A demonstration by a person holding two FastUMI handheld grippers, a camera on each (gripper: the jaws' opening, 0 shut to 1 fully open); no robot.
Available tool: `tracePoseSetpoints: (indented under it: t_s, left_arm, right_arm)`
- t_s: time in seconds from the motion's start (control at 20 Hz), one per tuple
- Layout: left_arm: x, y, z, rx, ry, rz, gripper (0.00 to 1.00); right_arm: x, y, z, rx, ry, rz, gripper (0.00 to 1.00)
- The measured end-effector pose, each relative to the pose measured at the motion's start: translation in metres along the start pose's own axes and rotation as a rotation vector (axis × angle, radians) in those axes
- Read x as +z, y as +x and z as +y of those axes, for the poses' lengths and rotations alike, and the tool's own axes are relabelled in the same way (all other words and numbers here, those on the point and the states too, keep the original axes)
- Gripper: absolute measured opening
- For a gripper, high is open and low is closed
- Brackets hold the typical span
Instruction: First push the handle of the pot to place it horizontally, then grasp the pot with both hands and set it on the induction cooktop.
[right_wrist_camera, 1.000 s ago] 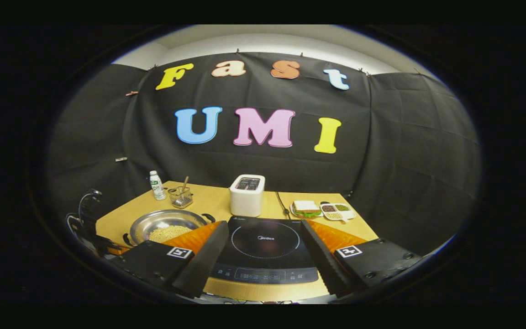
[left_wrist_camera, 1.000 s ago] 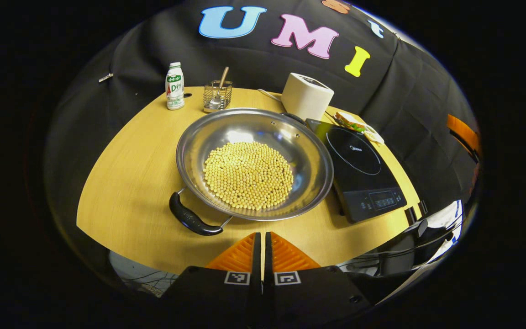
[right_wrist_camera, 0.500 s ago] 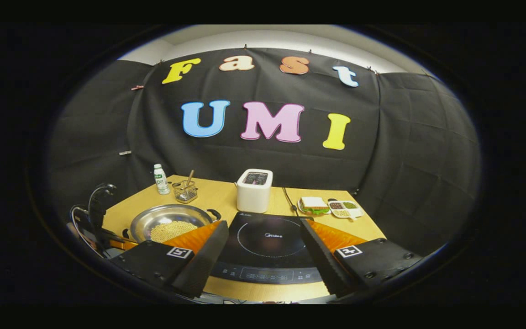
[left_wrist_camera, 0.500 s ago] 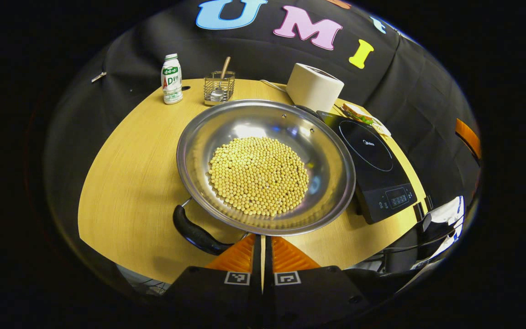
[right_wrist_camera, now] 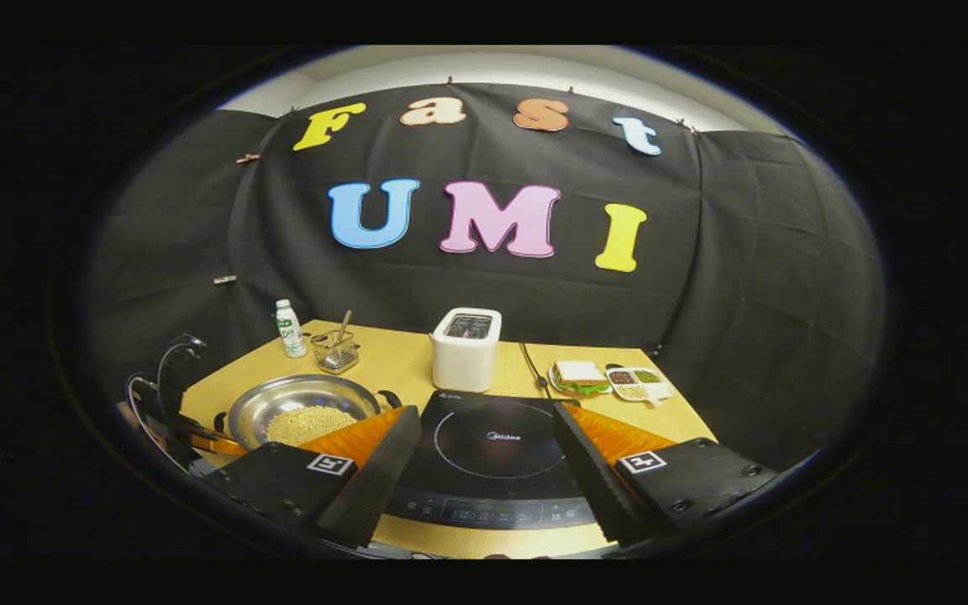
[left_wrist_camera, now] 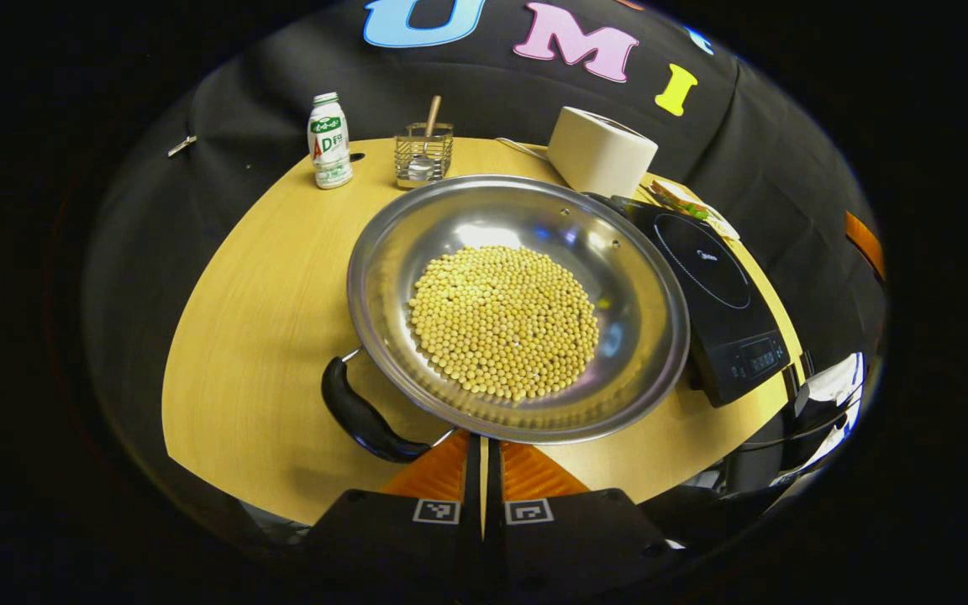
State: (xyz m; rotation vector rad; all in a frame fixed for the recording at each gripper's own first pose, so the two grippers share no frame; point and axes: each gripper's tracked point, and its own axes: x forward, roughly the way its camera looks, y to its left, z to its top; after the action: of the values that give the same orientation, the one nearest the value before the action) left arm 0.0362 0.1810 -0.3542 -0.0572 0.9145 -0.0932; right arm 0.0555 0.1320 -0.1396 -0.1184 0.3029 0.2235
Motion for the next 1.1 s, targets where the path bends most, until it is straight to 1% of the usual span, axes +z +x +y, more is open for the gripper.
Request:
tracePoseSetpoints:
  t_s: [0.4,0.55,0.65,0.7,0.8,1.1]
  left_arm:
    - [0.02,0.008,0.058,0.076,-0.019,-0.006,0.05]
    - [0.03,0.01,0.074,0.085,-0.051,-0.02,0.05]
    - [0.037,0.013,0.082,0.087,-0.079,-0.031,0.07]
    - [0.04,0.015,0.085,0.088,-0.093,-0.035,0.05]
    - [0.047,0.019,0.093,0.09,-0.116,-0.044,0.05]
    - [0.071,0.032,0.118,0.118,-0.093,-0.057,0.05]
  right_arm:
    - [-0.002,0.017,0.01,0.004,0.006,0.019,0.98]
    - [-0.003,0.022,0.015,0.005,0.008,0.024,0.98]
    - [-0.002,0.024,0.019,0.008,0.008,0.025,0.98]
    - [-0.003,0.025,0.02,0.009,0.006,0.026,0.98]
    - [-0.004,0.027,0.022,0.009,0.0,0.028,0.99]
    - [-0.012,0.034,0.023,-0.002,0.019,0.061,0.99]
